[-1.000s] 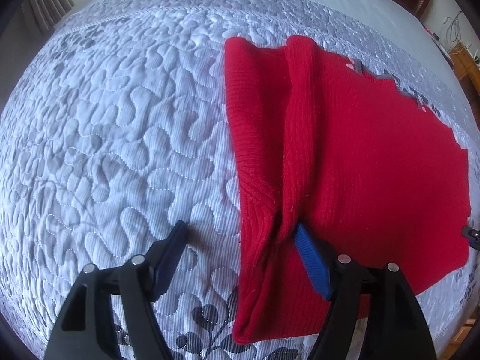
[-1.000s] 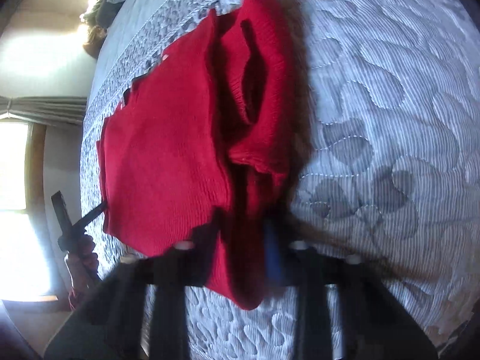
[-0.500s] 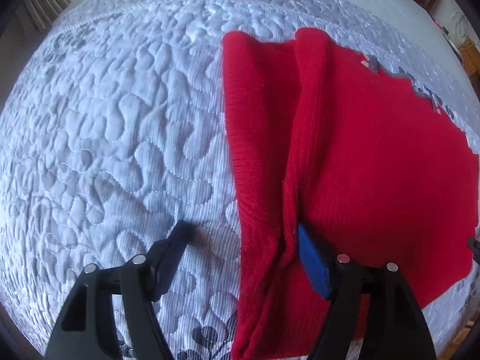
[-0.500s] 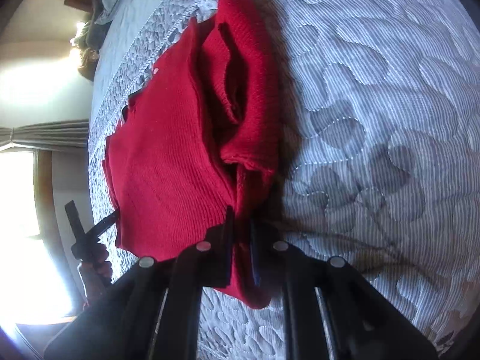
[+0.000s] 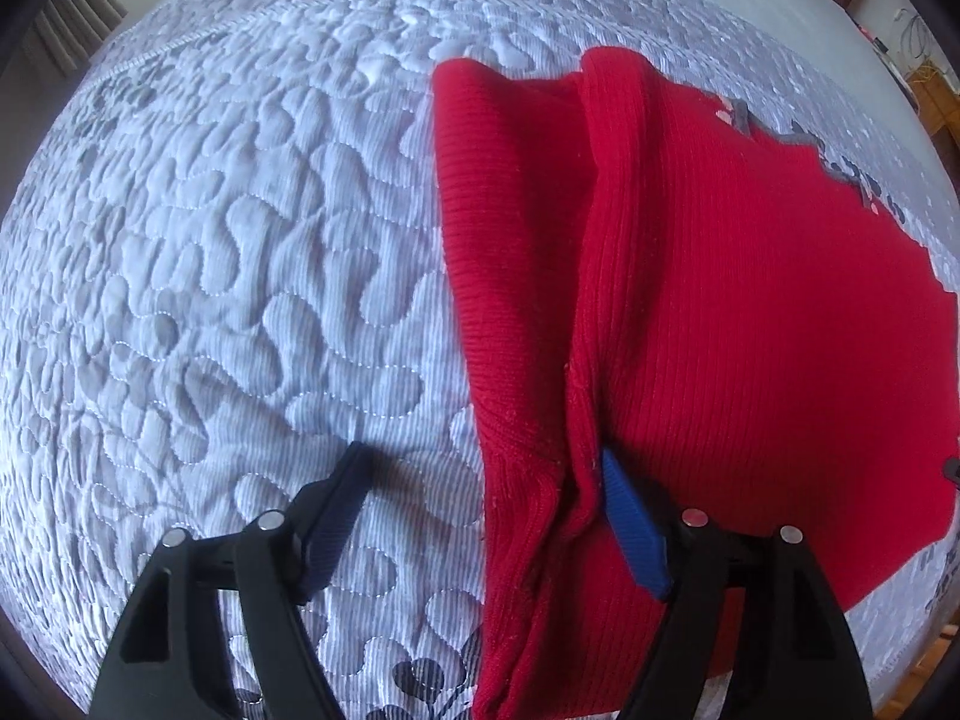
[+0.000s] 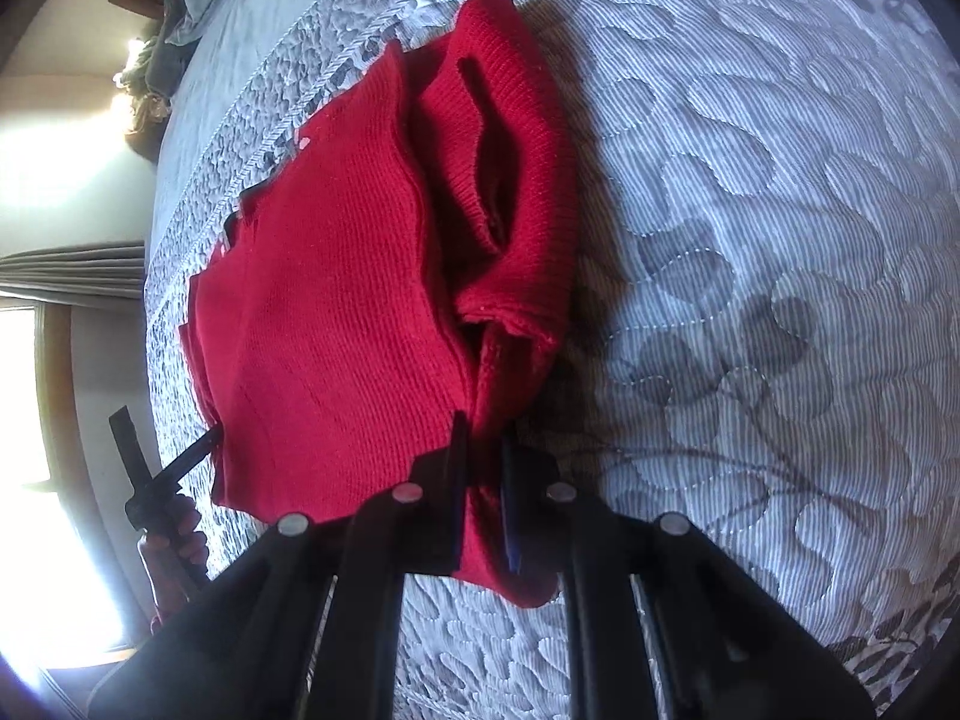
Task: Fold small clothes
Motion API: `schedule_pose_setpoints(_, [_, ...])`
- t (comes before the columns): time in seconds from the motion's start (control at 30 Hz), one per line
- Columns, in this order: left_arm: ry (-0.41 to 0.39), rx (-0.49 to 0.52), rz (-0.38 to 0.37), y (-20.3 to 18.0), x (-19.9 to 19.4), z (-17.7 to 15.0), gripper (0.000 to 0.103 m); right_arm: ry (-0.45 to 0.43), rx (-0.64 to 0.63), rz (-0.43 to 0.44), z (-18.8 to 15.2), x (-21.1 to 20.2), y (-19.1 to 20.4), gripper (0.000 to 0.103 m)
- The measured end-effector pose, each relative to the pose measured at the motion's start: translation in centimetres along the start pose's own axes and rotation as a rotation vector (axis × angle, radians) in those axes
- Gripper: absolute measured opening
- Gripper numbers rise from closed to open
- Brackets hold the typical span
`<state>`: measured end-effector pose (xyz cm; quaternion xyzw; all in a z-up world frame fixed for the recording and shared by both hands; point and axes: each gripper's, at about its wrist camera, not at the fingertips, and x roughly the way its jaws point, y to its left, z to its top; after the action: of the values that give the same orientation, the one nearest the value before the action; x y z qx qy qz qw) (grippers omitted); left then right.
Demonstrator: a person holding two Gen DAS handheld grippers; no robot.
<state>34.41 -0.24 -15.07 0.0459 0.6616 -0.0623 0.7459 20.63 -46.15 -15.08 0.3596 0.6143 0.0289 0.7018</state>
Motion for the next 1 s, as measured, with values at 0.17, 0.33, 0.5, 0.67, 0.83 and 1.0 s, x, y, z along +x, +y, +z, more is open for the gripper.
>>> schedule_pose_setpoints(0.17, [0.008, 0.000, -0.002, -0.2, 0.2, -0.1, 0.078, -0.018, 0.007, 0.025, 0.3, -1.2, 1.4, 0.008])
schedule_pose_setpoints(0.33, [0.013, 0.006, 0.000, -0.2, 0.5, 0.2, 0.079, -0.052, -0.071, 0.043, 0.9, -3.3, 6.8, 0.008])
schedule_pose_setpoints(0.5, [0.011, 0.007, -0.010, 0.0, 0.7, 0.4, 0.079, -0.066, -0.155, 0.028, 1.6, -3.6, 12.8, 0.008])
schedule_pose_setpoints(0.67, [0.011, 0.010, -0.018, 0.4, 0.7, 0.3, 0.079, -0.062, -0.256, 0.008, 1.7, -1.8, 19.7, 0.008])
schedule_pose_setpoints(0.83, [0.007, -0.003, -0.093, 1.9, -0.4, 0.0, 0.078, -0.013, -0.411, -0.015, 0.0, 2.2, 27.2, 0.008])
schedule_pose_setpoints(1.0, [-0.022, -0.072, -0.160, 5.7, -2.4, -0.8, 0.079, 0.061, -0.536, -0.045, -2.8, 7.2, 31.6, 0.008])
